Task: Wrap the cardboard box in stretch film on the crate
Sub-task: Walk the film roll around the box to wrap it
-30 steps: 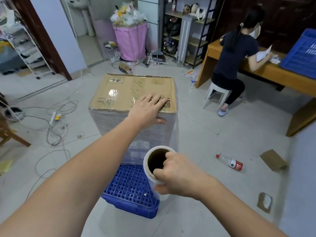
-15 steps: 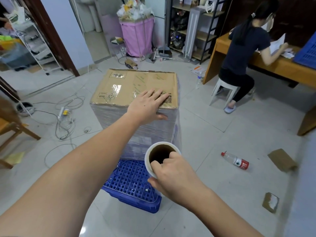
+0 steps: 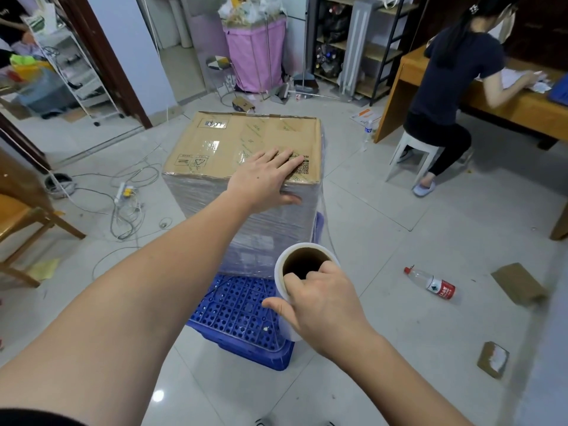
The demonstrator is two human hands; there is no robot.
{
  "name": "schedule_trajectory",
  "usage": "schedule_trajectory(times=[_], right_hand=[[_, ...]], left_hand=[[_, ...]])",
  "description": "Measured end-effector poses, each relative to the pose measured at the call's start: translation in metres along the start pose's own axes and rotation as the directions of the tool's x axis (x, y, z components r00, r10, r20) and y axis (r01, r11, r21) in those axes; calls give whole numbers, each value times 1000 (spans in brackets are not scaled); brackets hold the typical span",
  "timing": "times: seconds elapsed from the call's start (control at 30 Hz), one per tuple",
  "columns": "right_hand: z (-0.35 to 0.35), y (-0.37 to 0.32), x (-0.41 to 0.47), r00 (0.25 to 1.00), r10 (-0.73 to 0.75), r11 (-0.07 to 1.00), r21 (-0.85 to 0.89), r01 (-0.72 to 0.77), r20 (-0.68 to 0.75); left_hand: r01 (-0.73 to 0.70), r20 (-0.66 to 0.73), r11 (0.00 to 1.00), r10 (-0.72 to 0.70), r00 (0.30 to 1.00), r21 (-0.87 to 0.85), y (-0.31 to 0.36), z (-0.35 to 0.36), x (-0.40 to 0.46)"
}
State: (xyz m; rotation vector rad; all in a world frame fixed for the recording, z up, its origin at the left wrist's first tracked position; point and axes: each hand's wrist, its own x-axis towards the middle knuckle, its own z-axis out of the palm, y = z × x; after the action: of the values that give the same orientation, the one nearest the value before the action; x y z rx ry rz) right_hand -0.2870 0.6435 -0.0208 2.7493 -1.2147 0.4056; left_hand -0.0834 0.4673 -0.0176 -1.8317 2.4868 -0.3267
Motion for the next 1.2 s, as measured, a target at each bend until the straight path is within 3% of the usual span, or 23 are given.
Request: schedule_trajectory(times=[0.13,0.4,0.5,0.57,0.67,0.77,0.8,0.87,1.0,1.07,1.2], right_hand=[[-4,-3,-1,1000,-3,1000,28,3,20],[-19,-20,11,977,15,999,41,-24,211],[-28,-38,16,955,152,985,35,-166,253],[-28,-55,23,944,215,977,-68,-205,252],[-20,-77,43,861,433,901,-134,-412,267],[-11,-91,59,793,551,834,-191,-518,259],[-10,-95,62,783,571,821,-191,-538,246],[-9,-103,69,755,612,791,-195,-580,237],[-10,-109,80,676,659,746,-167,-645,331],[-11,-109,86,644,683,721,-172,-672,344],[1,-114,95,667,722,689,-293,-663,185]], left_hand=[[-3,-13,1000,3,1000,-2,0,2,-1],[-13,-47,999,11,999,-35,-3,4,1],[-21,-68,995,15,998,-94,-5,8,1],[-32,-79,988,21,997,-150,-8,10,0],[-127,-107,952,101,989,-279,-17,8,1],[-241,-155,786,185,971,-569,-36,-6,-2],[-277,-169,755,219,961,-595,-46,-9,-4],[-362,-179,779,315,932,-511,-71,-11,-11],[-414,-34,871,420,907,-265,-134,1,-24],[-398,11,890,410,912,-221,-154,11,-31],[-297,22,928,310,950,-226,-151,24,-30]])
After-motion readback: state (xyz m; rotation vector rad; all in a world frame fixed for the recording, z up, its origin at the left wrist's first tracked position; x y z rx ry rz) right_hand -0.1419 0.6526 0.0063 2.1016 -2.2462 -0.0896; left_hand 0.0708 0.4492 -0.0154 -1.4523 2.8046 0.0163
